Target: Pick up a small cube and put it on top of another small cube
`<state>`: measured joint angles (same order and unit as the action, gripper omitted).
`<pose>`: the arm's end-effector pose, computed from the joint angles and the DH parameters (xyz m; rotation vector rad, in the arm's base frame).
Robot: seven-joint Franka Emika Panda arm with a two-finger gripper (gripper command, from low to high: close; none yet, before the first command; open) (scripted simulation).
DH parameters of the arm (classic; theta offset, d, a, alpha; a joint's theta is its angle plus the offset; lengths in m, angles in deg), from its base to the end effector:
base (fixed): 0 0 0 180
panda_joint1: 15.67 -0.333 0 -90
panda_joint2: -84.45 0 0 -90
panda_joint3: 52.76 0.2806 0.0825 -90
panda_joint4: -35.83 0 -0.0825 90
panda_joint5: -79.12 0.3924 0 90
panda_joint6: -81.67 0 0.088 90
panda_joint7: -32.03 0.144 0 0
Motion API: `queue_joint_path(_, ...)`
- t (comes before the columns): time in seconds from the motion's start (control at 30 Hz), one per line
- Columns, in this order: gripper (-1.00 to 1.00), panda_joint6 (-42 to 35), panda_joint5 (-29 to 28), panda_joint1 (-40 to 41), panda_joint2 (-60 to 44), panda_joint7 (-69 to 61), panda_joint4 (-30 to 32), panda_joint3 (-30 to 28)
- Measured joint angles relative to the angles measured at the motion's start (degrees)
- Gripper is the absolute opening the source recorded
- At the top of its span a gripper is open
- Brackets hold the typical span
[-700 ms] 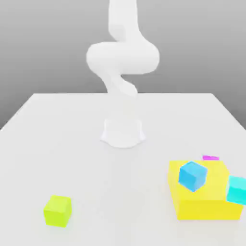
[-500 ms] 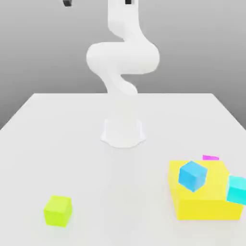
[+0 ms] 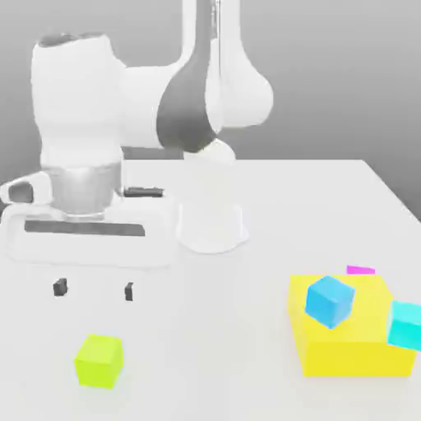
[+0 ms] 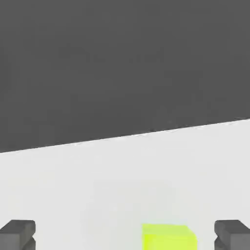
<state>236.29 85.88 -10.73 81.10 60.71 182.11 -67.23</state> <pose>0.4407 -0.1597 0.1765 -2.7540 1.4035 -0.1330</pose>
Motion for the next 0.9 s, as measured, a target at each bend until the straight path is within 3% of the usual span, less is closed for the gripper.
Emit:
queue_joint_path(0.13, 0.00, 4.63, 1.55, 2.05, -8.24, -2.69, 1.36, 0.39)
queue_joint_path(0.27, 0.00, 11.04, 6.04, 5.85, -16.56, -6.24, -0.01, 4.98)
queue_joint_path(0.3, -1.00, 12.05, 6.74, 6.50, -17.83, -6.78, -0.26, 5.78)
queue_joint_path(0.53, -1.00, 11.93, 6.50, 6.57, -17.73, -6.58, -0.24, 5.80)
queue_joint_path(0.7, -1.00, 4.77, 0.43, 4.09, -8.56, -2.03, 1.62, 2.03)
queue_joint_path(0.9, -1.00, -1.72, 5.57, -3.04, -1.76, 7.66, 0.71, 8.50)
